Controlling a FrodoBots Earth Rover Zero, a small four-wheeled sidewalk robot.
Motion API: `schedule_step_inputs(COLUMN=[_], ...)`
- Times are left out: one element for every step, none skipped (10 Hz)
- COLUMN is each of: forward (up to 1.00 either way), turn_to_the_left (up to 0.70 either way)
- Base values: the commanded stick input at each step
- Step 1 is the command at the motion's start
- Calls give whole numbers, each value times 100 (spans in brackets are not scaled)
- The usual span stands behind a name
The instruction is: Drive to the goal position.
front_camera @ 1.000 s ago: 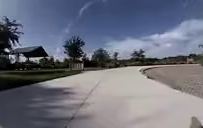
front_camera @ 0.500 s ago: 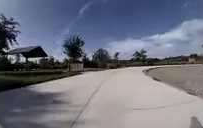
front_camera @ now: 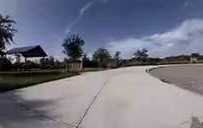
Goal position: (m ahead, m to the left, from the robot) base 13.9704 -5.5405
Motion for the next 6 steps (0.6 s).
schedule_step_inputs(forward=[85,85,85,85,85,85], turn_to_the_left=[0,0,0,0,0,0])
